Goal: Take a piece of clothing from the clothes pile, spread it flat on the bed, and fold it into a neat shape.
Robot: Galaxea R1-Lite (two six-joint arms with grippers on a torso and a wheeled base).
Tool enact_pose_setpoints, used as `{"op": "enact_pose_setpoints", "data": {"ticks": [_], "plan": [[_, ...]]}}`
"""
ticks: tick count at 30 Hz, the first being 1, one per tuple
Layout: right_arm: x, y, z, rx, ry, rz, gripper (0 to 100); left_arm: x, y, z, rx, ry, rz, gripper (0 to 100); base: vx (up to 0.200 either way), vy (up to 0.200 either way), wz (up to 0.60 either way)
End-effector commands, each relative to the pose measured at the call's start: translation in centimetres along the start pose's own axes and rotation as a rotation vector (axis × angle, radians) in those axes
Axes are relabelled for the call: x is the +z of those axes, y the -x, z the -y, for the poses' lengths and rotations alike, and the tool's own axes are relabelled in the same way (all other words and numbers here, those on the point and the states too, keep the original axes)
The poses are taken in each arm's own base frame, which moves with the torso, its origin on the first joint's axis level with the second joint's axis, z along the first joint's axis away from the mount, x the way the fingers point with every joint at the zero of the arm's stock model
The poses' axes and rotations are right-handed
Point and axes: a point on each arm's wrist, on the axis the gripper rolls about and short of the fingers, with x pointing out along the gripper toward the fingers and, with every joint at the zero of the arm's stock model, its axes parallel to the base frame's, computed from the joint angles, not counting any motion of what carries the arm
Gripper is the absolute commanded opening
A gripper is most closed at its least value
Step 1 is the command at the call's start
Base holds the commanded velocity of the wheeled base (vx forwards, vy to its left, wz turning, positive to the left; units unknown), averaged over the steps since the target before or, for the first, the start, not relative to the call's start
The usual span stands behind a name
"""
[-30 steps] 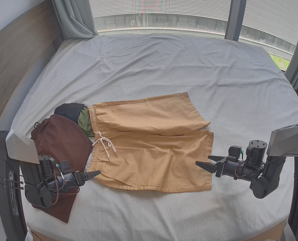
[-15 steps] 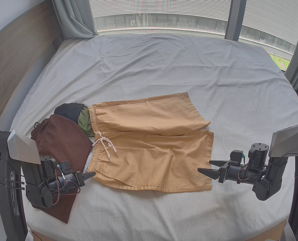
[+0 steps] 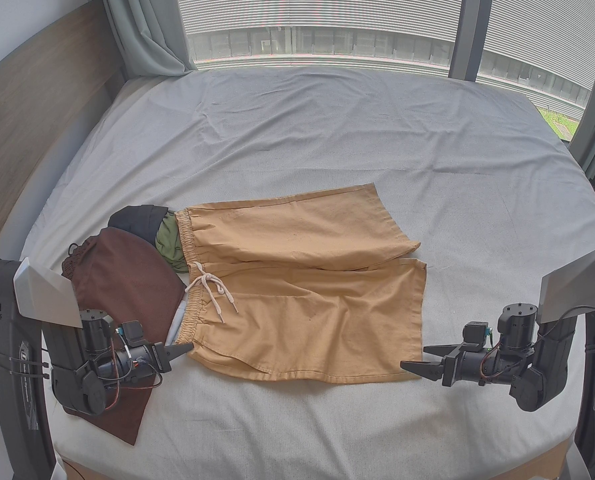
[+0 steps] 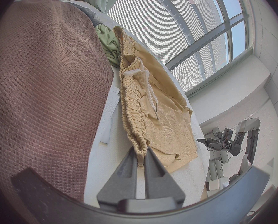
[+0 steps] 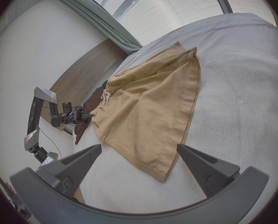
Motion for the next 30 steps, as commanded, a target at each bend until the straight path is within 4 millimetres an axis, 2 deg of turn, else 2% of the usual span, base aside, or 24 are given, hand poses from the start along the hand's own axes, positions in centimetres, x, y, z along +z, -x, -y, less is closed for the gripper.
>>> {"op": "enact_pose_setpoints", "data": {"ticks": [1,19,30], "plan": [[-0.5,0.2,0.2,-0.009,-0.019,-0.016,100,0.2,0.0,0.0,-0.001,-0.004,0.006,0,0.000,0.000,0.00],[-2.9,-0.5,0.9,-0.018,-0.075,-0.091,100,0.2,0.1,-0.3,0.006,-0.004,0.013,0,0.000,0.000,0.00],[-3.2,-1.3,0.7,0.004,-0.082,-0.105,100,0.3,0.1,-0.2,0.003,-0.005,0.013,0,0.000,0.000,0.00]]}}
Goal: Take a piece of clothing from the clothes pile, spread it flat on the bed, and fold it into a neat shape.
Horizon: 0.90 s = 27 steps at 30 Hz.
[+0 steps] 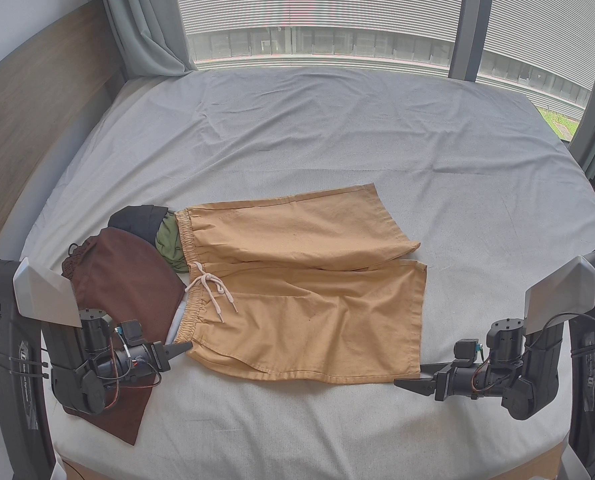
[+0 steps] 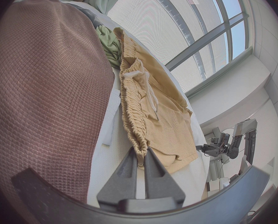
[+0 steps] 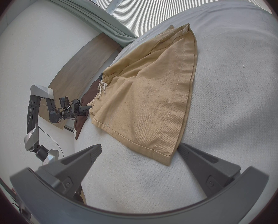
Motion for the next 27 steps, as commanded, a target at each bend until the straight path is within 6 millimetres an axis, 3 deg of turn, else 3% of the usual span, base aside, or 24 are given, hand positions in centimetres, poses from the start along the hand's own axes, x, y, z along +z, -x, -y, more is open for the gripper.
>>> {"op": "enact_pose_setpoints", "data": {"ticks": [1,9,10,27], "plan": [[-0.28,-0.31,0.11,0.004,-0.011,-0.011,100,0.04,0.02,0.03,-0.001,-0.002,0.002,0,0.000,0.000,0.00],[0.16,-0.58,0.29,0.009,-0.035,0.007,100,0.00,0.01,0.00,0.000,-0.001,0.001,0,0.000,0.000,0.00],[0.23,-0.60,0.34,0.009,-0.033,0.010,0,0.00,0.01,0.00,0.000,-0.001,0.001,0,0.000,0.000,0.00],[0.62,-0.41,0.31,0.000,-0.026,0.024,0,-0.05,0.11,0.09,-0.001,-0.002,-0.001,0,0.000,0.000,0.00]]}}
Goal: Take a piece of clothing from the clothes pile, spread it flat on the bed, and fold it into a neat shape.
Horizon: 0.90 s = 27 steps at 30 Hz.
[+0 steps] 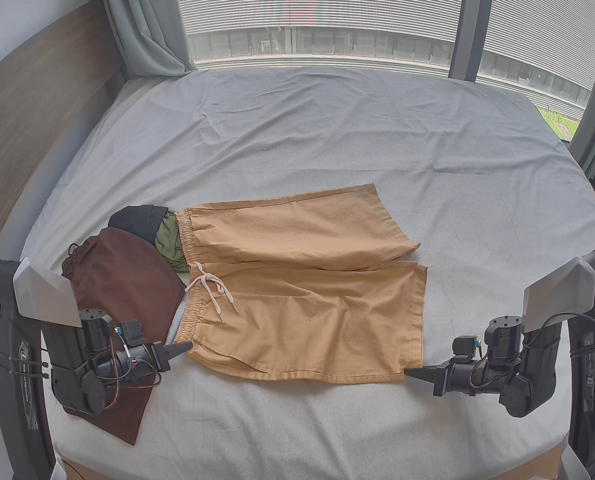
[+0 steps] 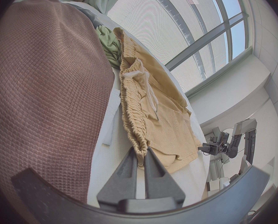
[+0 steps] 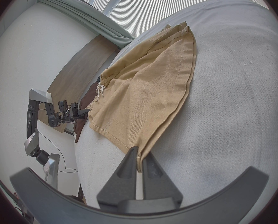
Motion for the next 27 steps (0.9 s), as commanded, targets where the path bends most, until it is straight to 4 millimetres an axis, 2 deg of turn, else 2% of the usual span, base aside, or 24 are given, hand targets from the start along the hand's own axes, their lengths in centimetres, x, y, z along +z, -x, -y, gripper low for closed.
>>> {"op": "enact_pose_setpoints", "data": {"ticks": [1,5,14,21,27], "plan": [[0.0,0.2,-0.1,-0.002,0.003,0.001,0,-0.1,0.2,0.1,0.001,0.003,-0.002,0,0.000,0.000,0.00],[-0.2,0.4,-0.2,-0.007,0.002,-0.006,0,-0.4,0.7,0.2,0.006,-0.012,-0.013,0,0.000,0.000,0.00],[-0.3,1.1,-0.8,-0.010,0.019,-0.015,0,-0.7,3.0,0.6,-0.052,-0.038,-0.045,0,0.000,0.000,0.00],[-0.9,1.6,-0.8,-0.017,0.095,-0.040,0,-1.5,4.2,0.7,-0.067,-0.081,-0.073,0,0.000,0.000,0.00],[-1.2,2.1,-1.2,-0.018,0.114,-0.057,0,-2.2,5.2,1.6,-0.067,-0.090,-0.097,0,0.000,0.000,0.00]]}}
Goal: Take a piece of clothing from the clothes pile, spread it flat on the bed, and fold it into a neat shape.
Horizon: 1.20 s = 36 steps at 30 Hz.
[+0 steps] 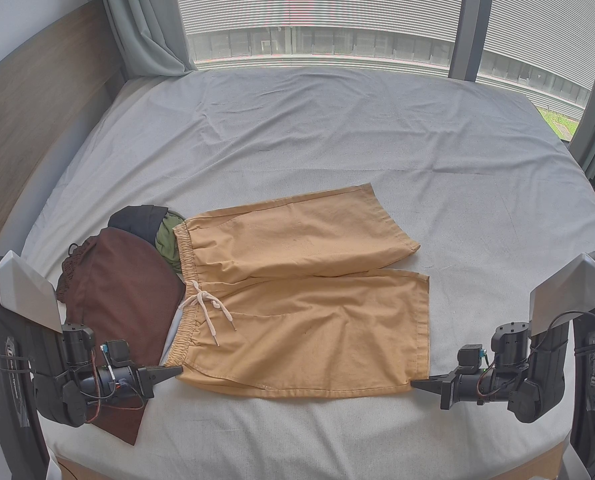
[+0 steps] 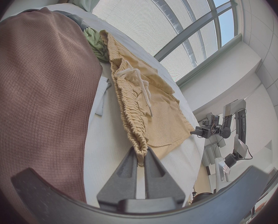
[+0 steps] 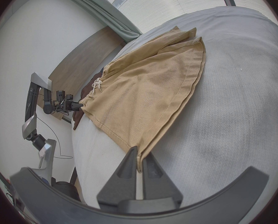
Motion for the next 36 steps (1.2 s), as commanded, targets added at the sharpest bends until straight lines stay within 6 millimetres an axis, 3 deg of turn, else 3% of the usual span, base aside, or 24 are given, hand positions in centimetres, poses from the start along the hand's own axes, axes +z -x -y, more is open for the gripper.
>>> {"op": "enact_pose_setpoints", "data": {"ticks": [1,17,28,36], "plan": [[-0.2,0.4,-0.4,0.001,0.004,-0.010,0,-0.2,0.9,1.0,0.000,0.012,-0.011,0,0.000,0.000,0.00],[-0.8,2.0,-1.5,0.011,0.035,-0.047,0,-2.1,2.3,2.2,-0.053,-0.061,-0.073,0,0.000,0.000,0.00],[-0.9,3.2,-2.5,0.023,0.051,-0.058,0,-3.7,3.1,1.4,-0.062,-0.131,-0.098,0,0.000,0.000,0.00],[-1.7,3.9,-3.0,0.043,0.065,-0.095,0,-4.6,3.7,1.9,-0.071,-0.123,-0.125,0,0.000,0.000,0.00]]}}
